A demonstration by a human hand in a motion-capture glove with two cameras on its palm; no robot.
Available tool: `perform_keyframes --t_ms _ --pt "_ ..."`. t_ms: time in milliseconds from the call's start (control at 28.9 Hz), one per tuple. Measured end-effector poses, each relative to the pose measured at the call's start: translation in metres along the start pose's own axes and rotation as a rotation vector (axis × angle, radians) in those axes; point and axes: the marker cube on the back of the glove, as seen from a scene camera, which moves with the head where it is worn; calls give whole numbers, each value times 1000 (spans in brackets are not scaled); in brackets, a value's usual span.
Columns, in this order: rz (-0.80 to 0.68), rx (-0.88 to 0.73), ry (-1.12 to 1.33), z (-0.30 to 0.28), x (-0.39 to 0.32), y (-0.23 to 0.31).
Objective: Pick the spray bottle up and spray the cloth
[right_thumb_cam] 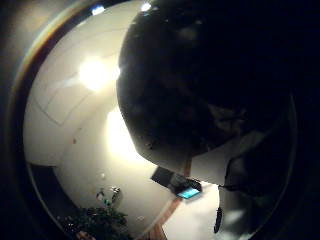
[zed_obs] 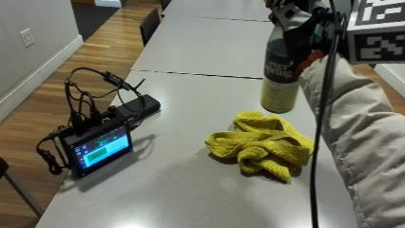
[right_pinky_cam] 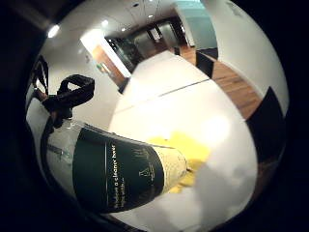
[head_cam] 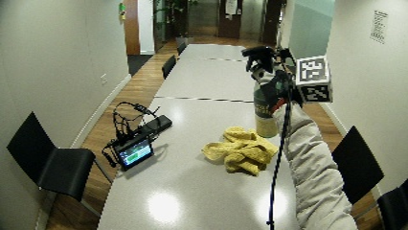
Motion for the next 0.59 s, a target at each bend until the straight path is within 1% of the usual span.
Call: perform_keyframes --t_ms 104,242,415,484,588 --pt "54 60 -190 21 -9 1" --pt "168 43 -361 76 5 21" --pt "231 -8 -341 115 43 54" --pt "222 -19 -318 121 50 62" --pt "179 -47 -300 129 43 65"
